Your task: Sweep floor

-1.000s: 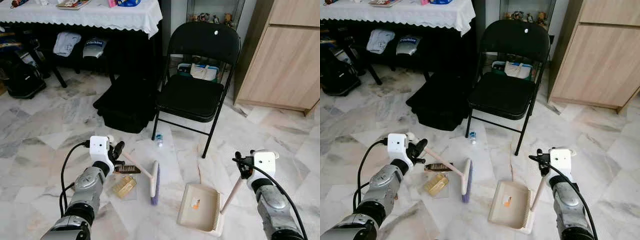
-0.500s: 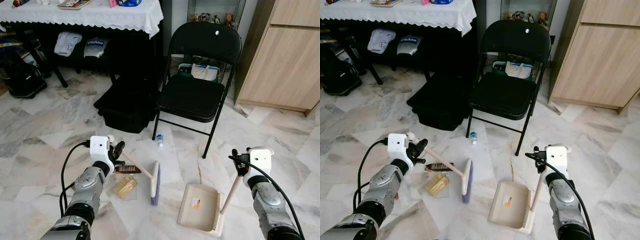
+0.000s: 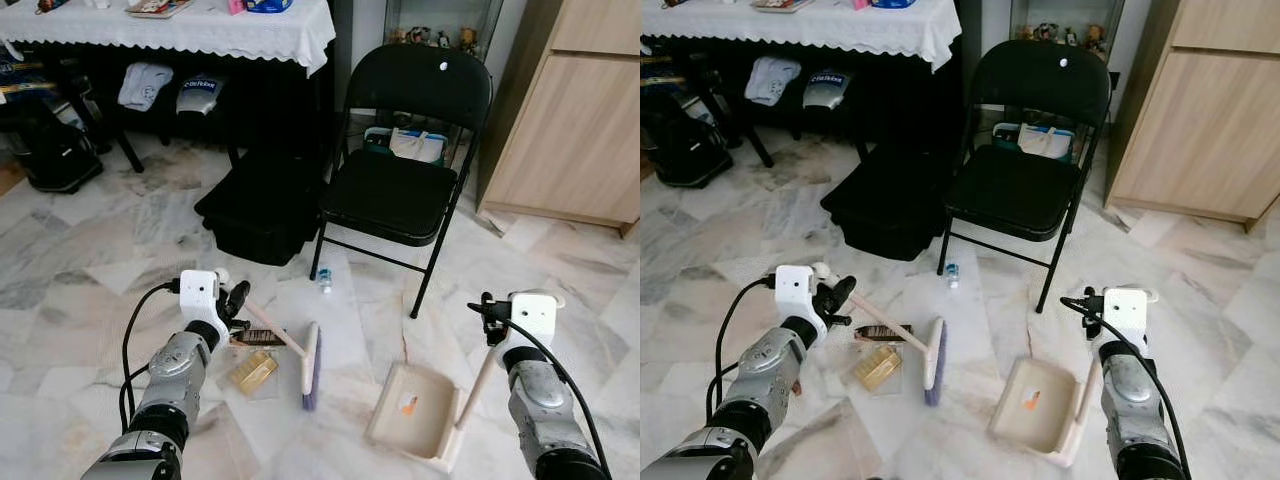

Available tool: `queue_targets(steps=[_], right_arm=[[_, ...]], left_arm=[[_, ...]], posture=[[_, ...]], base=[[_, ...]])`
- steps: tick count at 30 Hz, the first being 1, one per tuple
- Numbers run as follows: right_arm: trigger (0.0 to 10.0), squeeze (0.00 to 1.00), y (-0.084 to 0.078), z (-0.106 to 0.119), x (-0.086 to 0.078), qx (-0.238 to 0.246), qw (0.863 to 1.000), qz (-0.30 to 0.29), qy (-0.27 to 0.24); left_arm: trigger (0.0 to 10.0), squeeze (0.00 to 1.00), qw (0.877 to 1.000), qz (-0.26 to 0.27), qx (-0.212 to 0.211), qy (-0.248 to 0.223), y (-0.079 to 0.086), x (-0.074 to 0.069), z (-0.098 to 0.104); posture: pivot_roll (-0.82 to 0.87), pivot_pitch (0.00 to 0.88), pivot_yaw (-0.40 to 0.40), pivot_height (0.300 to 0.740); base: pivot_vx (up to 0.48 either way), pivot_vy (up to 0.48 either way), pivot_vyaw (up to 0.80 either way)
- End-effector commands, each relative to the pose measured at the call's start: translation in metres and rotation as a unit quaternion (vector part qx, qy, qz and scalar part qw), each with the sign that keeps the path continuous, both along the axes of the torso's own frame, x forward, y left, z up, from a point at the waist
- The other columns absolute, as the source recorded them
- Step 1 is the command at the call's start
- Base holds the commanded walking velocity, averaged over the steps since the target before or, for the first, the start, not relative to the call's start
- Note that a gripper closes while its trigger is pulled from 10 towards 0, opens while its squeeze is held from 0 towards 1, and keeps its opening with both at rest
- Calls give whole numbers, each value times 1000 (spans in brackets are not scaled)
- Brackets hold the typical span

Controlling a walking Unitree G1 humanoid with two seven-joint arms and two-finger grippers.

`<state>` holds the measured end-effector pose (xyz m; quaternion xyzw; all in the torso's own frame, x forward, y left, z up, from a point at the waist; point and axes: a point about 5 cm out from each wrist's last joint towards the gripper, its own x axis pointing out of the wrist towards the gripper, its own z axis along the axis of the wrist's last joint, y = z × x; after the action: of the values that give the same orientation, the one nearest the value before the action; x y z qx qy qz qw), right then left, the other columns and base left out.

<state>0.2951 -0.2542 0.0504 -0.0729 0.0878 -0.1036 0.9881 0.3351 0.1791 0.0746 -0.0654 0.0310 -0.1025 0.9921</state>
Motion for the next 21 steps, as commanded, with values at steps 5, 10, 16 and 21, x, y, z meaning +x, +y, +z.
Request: queue_targets(steps=[5,10,16,21], right_arm=[[10000,0,6,12,9,-8,1000,8,-28],[10000,0,11,13,11,-4,999,15,-34],[10000,0,16,14,13,-2,999,20,-37],[10000,0,24,15,15,10,998,28,-47]], left_arm=[[10000,0,995,8,-41,-88,3,19,48],[10000,0,988,42,-46,-141,11,25,77],[10000,0,982,70,-20,-174,16,27,92],[10000,0,978,125,13,-164,29,23,86]], posture=[[-2,57,64,740],[-2,60,61,740],[0,63,60,740],[-2,73,63,740]], base=[[0,0,0],[0,0,0],[0,0,0],[0,0,0]])
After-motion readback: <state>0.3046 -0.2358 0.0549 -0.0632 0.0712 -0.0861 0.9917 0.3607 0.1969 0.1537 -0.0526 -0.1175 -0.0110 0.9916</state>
